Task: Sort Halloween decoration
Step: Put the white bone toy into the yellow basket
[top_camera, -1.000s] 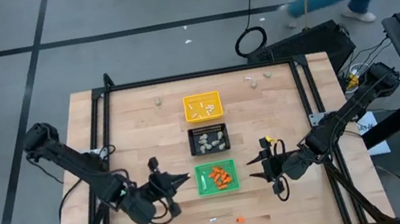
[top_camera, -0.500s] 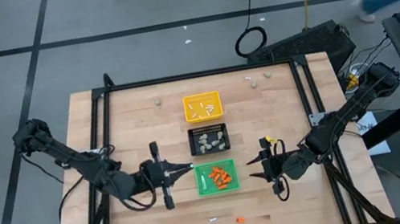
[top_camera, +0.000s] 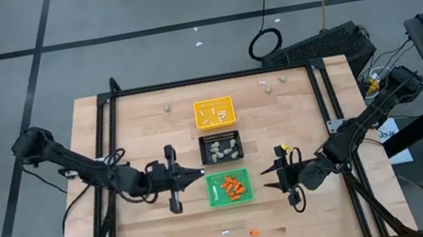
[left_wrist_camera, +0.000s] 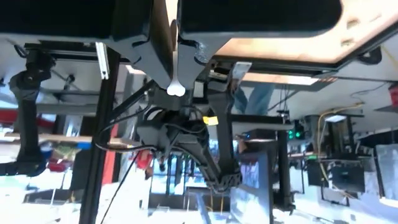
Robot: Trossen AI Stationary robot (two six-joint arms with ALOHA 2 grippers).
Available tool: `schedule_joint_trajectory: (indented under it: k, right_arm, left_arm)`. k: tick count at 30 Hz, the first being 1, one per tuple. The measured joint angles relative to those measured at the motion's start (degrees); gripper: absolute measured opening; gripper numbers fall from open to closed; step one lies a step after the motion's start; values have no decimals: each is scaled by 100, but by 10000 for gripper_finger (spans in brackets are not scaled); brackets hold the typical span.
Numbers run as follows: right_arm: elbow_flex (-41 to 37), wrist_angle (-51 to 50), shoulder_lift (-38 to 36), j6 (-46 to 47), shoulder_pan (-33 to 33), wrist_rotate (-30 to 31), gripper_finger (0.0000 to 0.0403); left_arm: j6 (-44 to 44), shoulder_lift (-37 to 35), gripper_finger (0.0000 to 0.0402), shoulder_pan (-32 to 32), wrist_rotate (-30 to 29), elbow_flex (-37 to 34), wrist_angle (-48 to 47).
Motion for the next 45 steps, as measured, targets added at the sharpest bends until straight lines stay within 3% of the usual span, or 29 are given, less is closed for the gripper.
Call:
schedule_joint_trajectory:
  k: [5, 12, 22, 29, 36, 45]
  right_arm:
    - [-2, 1, 0, -9, -2, 0, 157]
    - [-2, 5, 0, -12, -1, 0, 157]
    - [-2, 5, 0, -14, 1, 2, 157]
    - [-2, 5, 0, -14, -2, 2, 157]
    - [-2, 4, 2, -14, -1, 2, 157]
    - [-2, 5, 4, -37, -2, 4, 157]
  left_arm:
    - [-260, 5, 1, 14, 0, -460, 421]
    - [-230, 5, 1, 13, -13, -493, 369]
    - [1507, 5, 1, 10, 68, -493, 360]
    - [3176, 5, 1, 8, 547, -493, 299]
    - [4774, 5, 1, 10, 584, -493, 291]
    - [5024, 5, 1, 10, 584, -493, 188]
